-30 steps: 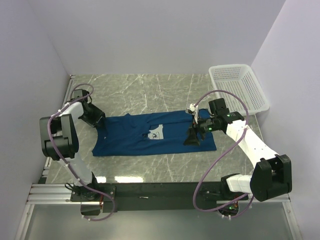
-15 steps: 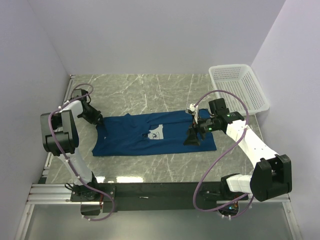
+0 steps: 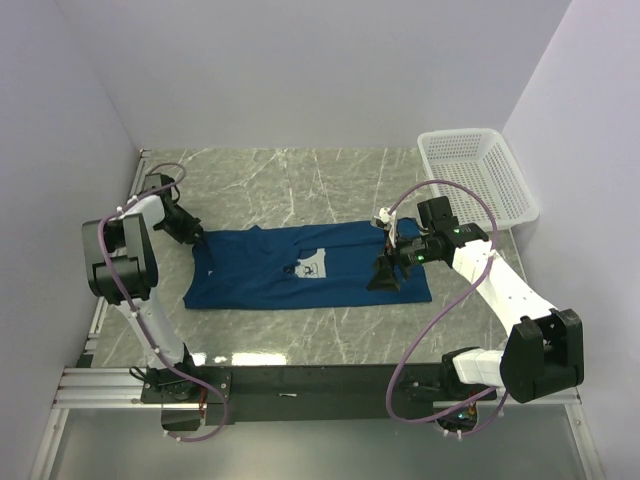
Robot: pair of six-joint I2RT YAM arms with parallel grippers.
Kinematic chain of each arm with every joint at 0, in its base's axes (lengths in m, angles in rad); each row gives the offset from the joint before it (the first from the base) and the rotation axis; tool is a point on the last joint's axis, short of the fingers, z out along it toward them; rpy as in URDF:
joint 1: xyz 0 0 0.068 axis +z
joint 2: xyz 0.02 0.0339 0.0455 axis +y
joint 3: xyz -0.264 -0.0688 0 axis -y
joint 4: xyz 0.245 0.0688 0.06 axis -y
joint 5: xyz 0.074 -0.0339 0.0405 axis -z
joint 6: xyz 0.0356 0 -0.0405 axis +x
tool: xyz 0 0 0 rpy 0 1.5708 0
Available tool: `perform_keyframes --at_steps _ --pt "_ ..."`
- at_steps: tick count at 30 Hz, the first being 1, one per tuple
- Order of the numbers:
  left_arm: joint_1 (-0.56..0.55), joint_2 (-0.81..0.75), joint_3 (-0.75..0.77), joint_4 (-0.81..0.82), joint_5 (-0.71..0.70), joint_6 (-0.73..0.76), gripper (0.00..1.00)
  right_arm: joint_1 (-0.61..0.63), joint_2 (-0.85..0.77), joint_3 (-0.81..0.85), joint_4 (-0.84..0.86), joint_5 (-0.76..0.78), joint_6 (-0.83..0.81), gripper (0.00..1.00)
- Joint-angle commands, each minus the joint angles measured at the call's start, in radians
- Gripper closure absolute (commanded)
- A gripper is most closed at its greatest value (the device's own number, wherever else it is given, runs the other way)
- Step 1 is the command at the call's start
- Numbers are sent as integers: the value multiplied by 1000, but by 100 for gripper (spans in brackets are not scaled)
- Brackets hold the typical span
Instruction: Fold and stack the t-shirts
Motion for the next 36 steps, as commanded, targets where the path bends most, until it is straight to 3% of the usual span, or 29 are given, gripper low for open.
perform_keyframes --at_steps 1,5,12,18,21,24,25,26,29,32,36 --pt "7 82 8 5 -48 49 80 -5 -8 14 -6 -20 -17 25" --pt "7 111 27 10 -69 67 99 -5 -5 17 -11 -23 -20 24" --pt "7 287 247 -67 -106 101 99 -5 -16 17 -13 -18 -20 24" --pt "-3 473 601 -168 -72 107 99 -2 -4 12 -12 52 -54 24" --pt "-11 603 823 -214 -31 98 99 73 16 17 -37 171 -158 24" --pt "-13 614 952 -185 7 105 94 289 30 -35 39 417 -229 24" --pt "-13 572 942 -164 12 107 89 358 36 -50 122 474 -209 24" --pt "-13 535 919 -135 12 110 77 456 62 -69 164 574 -194 24" --pt "-8 346 775 -17 4 130 57 593 137 -63 335 704 -91 25" --pt "-3 136 620 71 -11 135 47 687 249 -23 460 846 -1 25" --pt "20 -190 422 123 -55 93 40 750 402 55 506 1007 84 30"
